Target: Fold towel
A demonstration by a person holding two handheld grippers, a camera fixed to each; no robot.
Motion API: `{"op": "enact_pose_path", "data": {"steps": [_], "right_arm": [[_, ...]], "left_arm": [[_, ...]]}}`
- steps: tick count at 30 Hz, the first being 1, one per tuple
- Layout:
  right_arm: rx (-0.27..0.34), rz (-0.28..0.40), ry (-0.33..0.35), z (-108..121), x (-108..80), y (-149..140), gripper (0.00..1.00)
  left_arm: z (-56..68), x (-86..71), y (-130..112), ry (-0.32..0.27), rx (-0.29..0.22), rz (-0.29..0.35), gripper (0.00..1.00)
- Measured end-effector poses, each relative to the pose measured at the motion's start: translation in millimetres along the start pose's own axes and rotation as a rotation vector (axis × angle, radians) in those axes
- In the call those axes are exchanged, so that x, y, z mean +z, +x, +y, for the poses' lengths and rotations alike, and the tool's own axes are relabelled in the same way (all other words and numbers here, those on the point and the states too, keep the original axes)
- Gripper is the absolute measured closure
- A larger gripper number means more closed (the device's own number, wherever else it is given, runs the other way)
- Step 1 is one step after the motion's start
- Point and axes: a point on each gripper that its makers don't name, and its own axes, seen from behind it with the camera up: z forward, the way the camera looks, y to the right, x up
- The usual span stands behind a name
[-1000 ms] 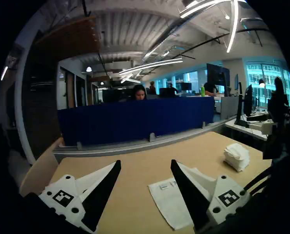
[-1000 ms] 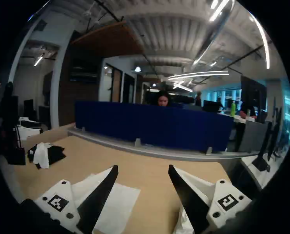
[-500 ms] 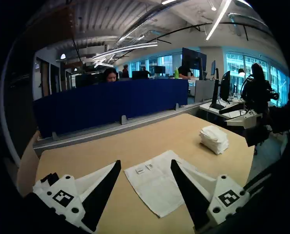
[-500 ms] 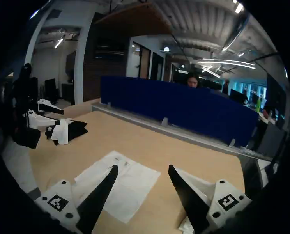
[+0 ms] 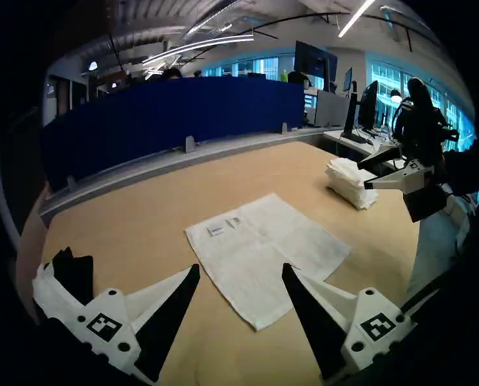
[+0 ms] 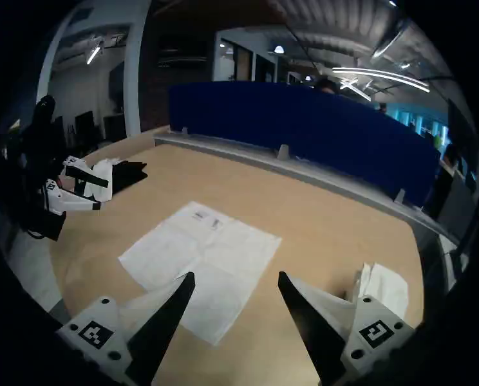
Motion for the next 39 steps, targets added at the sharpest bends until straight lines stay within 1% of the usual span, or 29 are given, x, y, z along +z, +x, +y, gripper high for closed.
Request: {"op": "enact_pose_path", "data": {"steps": [7,13,20,26,30,32,35,39], "right_arm": [[0.001,-0.083,0.03,-8,21.5,-47,0.0],[-0.013,-0.146,0.054,-14,37.8,-83,0.0],[-0.018,-0.205,0.071,-19,51.3,-119,0.0],[-0.027,-0.245,0.072,-23,58.1,-144,0.01],[-0.025,-0.265,0.073,-25,61.4,-157,0.07],[-0.019,-0.274,0.075,-26,62.9,-162,0.15],[-0.007,-0.281,0.075,-27,64.6,-167,0.26],[0.001,-0.289,0.078,-29,66.3,-173,0.39]], "left_arm": [[9.1,22.4,-48,-0.037,-0.001,-0.092,0.05],[14.7,37.8,-80,-0.063,-0.006,-0.153,0.05],[19.1,53.4,-111,-0.092,-0.013,-0.215,0.06],[22.0,61.7,-126,-0.107,-0.018,-0.25,0.06],[25.4,63.2,-134,-0.113,-0.02,-0.27,0.06],[27.1,63.0,-137,-0.112,-0.018,-0.278,0.06],[32.7,62.3,-140,-0.115,-0.013,-0.29,0.06],[38.2,63.1,-142,-0.11,-0.02,-0.298,0.11]]}}
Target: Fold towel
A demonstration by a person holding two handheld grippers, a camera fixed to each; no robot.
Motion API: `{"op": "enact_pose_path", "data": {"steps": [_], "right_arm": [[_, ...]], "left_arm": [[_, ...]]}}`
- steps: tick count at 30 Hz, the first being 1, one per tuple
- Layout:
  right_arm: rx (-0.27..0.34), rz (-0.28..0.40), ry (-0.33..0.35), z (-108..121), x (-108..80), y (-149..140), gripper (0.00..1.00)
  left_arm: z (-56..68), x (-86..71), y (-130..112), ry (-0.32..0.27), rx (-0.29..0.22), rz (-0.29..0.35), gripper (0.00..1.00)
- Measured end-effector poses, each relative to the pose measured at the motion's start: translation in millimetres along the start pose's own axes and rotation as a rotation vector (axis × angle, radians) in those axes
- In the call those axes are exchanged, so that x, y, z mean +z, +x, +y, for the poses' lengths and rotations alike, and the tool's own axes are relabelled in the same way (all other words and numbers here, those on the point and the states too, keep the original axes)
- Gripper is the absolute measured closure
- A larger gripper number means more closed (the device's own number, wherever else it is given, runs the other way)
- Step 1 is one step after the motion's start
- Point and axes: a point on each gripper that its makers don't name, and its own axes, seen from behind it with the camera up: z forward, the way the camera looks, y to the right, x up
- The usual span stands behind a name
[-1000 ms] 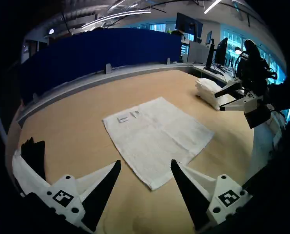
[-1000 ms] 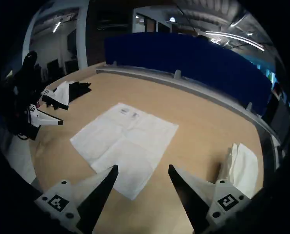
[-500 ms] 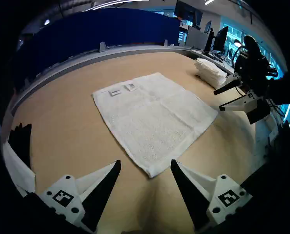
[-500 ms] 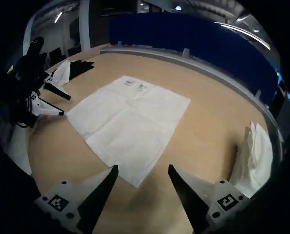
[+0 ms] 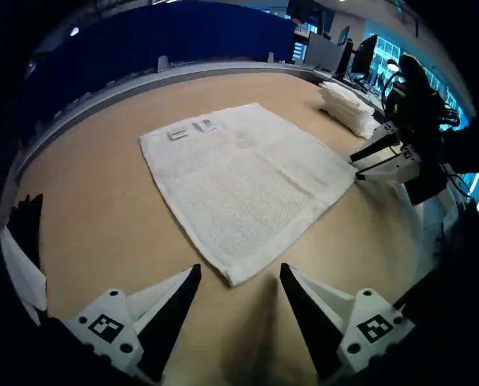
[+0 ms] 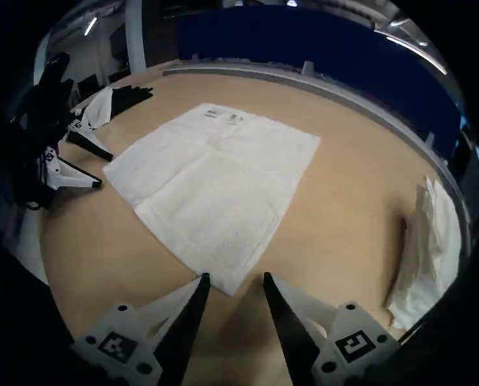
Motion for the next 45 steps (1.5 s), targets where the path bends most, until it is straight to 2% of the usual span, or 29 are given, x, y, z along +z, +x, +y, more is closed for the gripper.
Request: {"op": "enact_pose_path", "data": {"steps": [8,14,18,20,24,25,29,32,36,45], "right_arm": [[0.006,0.008,-0.007,1,2.8,-1,0.52],[0.001,0.013,-0.004,-1,1.9,-2,0.61],[-0.001,0.012,-0.004,-3,1.7,-2,0.69],[-0.003,0.011,-0.007,-3,1.7,-2,0.75],[0.002,0.006,-0.008,-5,2.5,-2,0.8],[0.006,0.006,-0.008,-5,2.7,-1,0.81],[0.015,0.007,-0.01,-5,3.1,-1,0.83],[0.018,0.008,-0.01,-5,2.7,-1,0.83],[0.026,0.016,-0.005,-5,0.9,3,0.84],[0.03,0.025,-0.007,-2,-4.0,9,0.84]], "left_arm": [[-5.5,2.7,1,0.033,-0.04,-0.007,0.26],[-10.9,5.5,-1,0.071,-0.019,-0.009,0.39],[-8.2,5.4,-1,0.079,-0.013,-0.013,0.48],[-6.3,5.1,-1,0.08,-0.014,-0.015,0.49],[-6.8,4.7,-1,0.092,-0.023,-0.02,0.71],[-6.4,4.2,-1,0.092,-0.028,-0.02,0.73],[-5.7,1.3,1,0.087,-0.042,-0.013,0.79],[-10.8,0.4,5,0.101,-0.041,0.01,0.85],[-11.3,-0.1,7,0.116,-0.045,0.008,0.94],[-6.7,-3.9,10,0.091,-0.053,0.011,0.94]]}}
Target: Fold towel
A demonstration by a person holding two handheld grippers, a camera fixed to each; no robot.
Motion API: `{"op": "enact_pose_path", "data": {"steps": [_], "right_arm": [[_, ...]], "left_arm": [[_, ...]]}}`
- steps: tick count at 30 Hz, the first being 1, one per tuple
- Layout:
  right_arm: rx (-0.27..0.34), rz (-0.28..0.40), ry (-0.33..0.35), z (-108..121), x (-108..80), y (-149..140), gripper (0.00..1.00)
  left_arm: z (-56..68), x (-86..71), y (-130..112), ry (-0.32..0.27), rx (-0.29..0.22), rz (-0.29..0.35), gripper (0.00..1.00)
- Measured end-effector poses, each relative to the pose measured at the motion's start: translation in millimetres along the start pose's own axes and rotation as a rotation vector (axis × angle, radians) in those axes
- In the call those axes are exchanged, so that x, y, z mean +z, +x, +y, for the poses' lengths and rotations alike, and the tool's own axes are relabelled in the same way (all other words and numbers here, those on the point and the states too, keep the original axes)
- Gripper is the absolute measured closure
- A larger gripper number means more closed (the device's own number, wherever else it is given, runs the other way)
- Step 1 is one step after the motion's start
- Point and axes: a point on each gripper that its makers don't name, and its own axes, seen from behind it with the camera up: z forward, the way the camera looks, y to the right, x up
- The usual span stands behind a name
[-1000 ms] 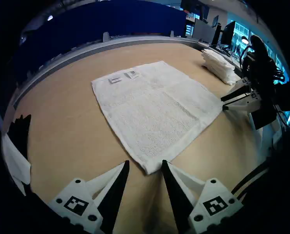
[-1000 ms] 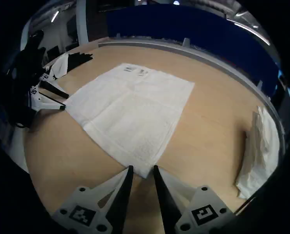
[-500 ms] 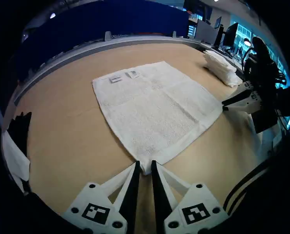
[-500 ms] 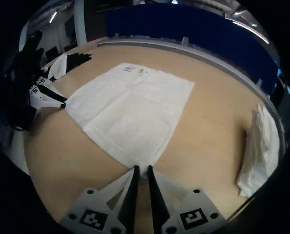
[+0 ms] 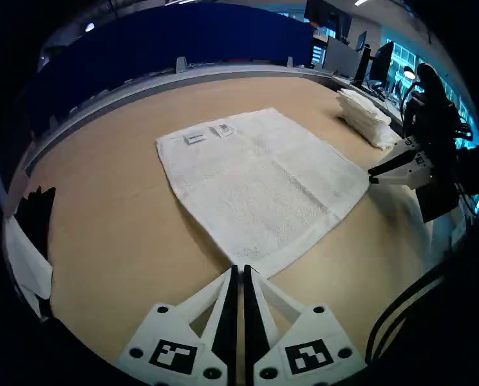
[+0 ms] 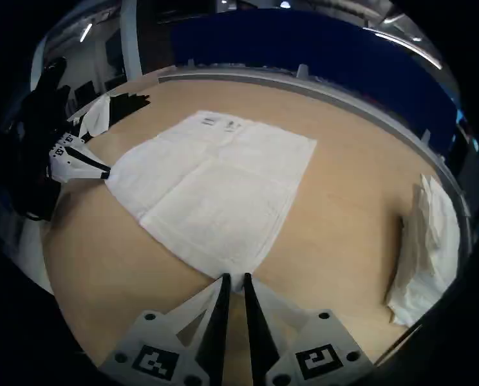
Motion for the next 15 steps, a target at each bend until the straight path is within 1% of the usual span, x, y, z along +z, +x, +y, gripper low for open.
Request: {"op": "enact_pose_path", "data": {"steps": [8,15], "right_arm": [[-0.011,0.017,0.005,-1,-14.9,15,0.84],[-0.036,0.024,0.012,-5,-37.6,30,0.84]], "left_arm": [[0.7,-11.9,13,-0.014,-0.042,0.014,0.94],[1.1,-35.4,27,-0.018,-0.072,0.03,0.94]]}}
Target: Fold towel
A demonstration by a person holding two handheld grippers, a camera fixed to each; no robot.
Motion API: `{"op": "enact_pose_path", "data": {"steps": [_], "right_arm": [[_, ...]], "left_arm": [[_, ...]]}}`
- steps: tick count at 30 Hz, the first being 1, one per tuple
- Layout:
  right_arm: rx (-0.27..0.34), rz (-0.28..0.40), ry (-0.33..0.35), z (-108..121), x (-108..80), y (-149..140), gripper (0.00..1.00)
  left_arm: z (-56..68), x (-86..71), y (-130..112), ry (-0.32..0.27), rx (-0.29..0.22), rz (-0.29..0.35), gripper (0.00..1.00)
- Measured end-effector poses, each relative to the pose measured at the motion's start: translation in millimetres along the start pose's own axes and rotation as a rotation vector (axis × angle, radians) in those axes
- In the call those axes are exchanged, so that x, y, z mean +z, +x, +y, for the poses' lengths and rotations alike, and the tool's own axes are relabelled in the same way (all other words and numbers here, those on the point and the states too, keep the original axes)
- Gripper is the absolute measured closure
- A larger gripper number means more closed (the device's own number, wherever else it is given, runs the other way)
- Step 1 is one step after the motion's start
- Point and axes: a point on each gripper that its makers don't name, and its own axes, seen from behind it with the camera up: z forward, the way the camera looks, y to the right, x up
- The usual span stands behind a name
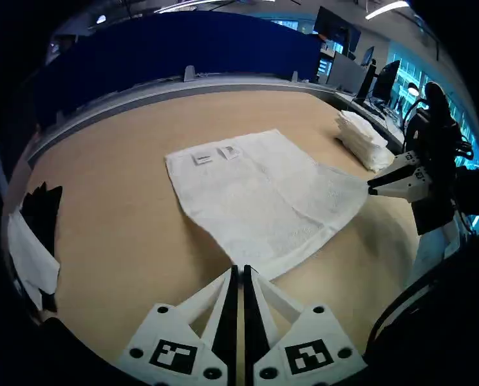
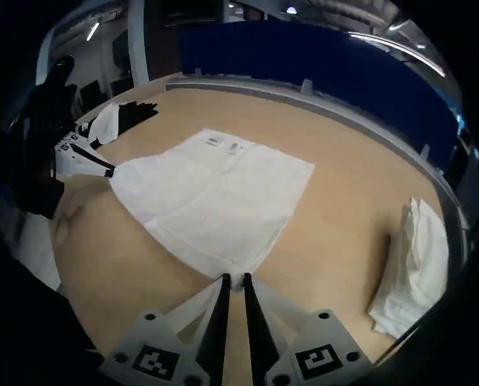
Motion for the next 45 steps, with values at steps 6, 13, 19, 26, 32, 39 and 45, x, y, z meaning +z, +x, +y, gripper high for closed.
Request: {"op": "enact_pose_path", "data": {"steps": [6,13,19,26,32,39,45], "right_arm": [[-0.02,0.0,0.013,-7,-25.1,10,0.84],[-0.019,0.006,0.023,-14,-55.3,20,0.84],[-0.009,0.007,0.028,-17,-70.5,22,0.84],[-0.006,0.001,0.032,-17,-73.4,23,0.84],[-0.014,-0.01,0.039,-12,-68.7,32,0.84],[-0.027,-0.038,0.038,6,-49.2,47,0.84],[-0.036,-0.059,0.023,31,-21.4,63,0.84]], "left_arm": [[6.1,-23.1,6,-0.006,-0.026,0.001,0.94],[19.3,-51.0,10,-0.024,-0.071,-0.011,0.94],[27.4,-65.0,11,-0.035,-0.099,-0.014,0.94],[30.1,-67.7,15,-0.041,-0.116,-0.023,0.94],[24.9,-63.5,20,-0.049,-0.123,-0.053,0.94],[8.9,-43.2,41,-0.047,-0.173,-0.081,0.95],[-11.1,-16.2,68,-0.049,-0.223,-0.079,0.95]]}}
